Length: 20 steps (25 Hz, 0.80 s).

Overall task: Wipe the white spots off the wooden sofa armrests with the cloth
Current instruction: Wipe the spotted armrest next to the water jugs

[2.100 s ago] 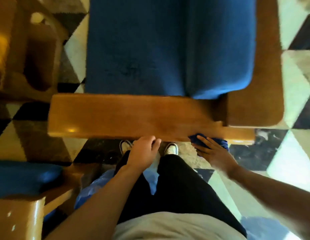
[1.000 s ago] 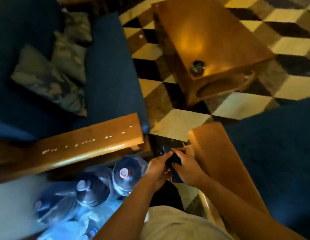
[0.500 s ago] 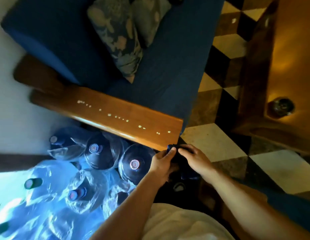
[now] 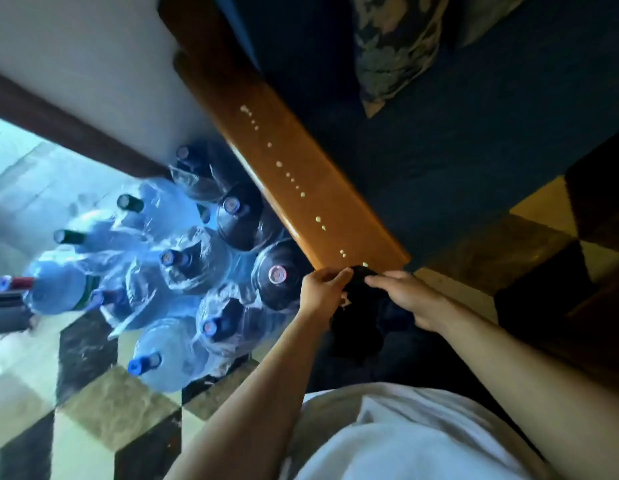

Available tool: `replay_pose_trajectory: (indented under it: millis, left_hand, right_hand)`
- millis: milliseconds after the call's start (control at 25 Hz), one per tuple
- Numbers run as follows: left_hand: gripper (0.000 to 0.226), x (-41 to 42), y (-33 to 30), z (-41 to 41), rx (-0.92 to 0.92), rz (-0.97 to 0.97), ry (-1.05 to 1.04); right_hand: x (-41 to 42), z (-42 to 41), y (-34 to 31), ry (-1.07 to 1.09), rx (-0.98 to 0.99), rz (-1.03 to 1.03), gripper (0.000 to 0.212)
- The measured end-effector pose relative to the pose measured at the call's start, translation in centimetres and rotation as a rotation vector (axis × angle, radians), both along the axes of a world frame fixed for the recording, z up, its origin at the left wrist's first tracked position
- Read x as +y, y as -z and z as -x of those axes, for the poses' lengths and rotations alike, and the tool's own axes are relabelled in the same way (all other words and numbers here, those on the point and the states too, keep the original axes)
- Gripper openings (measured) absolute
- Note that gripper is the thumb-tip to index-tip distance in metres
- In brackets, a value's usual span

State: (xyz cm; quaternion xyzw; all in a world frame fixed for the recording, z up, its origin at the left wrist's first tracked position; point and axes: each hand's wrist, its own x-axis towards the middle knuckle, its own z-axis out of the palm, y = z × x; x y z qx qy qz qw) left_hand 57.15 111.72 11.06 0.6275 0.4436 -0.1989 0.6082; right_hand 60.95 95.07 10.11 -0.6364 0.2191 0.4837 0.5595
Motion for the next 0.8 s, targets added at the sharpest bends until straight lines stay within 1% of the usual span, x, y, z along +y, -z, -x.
replay_pose_trajectory:
  millis: [80, 160, 240, 320, 440, 520, 560, 640, 720, 800]
  left_hand:
    - [0.023, -0.8, 0.3, 0.8, 0.024, -0.025, -0.122]
    - [0.028, -0.9, 1.2, 1.3, 0.039, -0.028, -0.277]
    - [0.035, -0.2, 2.4, 1.9, 0.077, -0.041, -0.373]
    - [0.034, 0.8, 4.7, 2.8, 0.106, -0.089, -0.417]
    - [0.017, 1.8, 7.5, 2.9, 0.110, -0.164, -0.370]
    - [0.004, 1.8, 8.9, 2.6, 0.099, -0.147, -0.354]
    - [0.006, 1.7, 9.3, 2.4, 0.091, -0.136, -0.352]
    - [0.014, 1.4, 9.7, 2.2, 0.088, -0.130, -0.330]
    - [0.014, 1.2, 9.9, 2.0, 0.098, -0.125, -0.347]
    - [0.013, 1.4, 9.7, 1.7, 0.116, -0.122, -0.346]
  right_hand:
    - [-1.0, -2.0, 0.0, -0.072, -0.144, 0.111, 0.011]
    - [-1.6, -4.8, 0.1, -0.060, -0.313, 0.224, 0.008]
    - [-1.2, -7.9, 0.8, -0.080, -0.480, 0.286, 0.025]
    - [0.3, -10.6, 2.6, -0.200, -0.699, 0.277, 0.034]
    - [2.9, -13.3, 6.4, -0.391, -0.976, 0.286, 0.034]
    - [3.3, -13.4, 9.1, -0.515, -1.059, 0.349, 0.035]
    - [2.9, -12.8, 10.0, -0.540, -1.076, 0.390, 0.037]
    - [0.6, -10.6, 11.1, -0.521, -1.095, 0.456, 0.041]
    - [-1.9, -7.1, 11.3, -0.486, -1.137, 0.533, 0.041]
    - [-3.0, -3.1, 10.7, -0.474, -1.177, 0.665, 0.039]
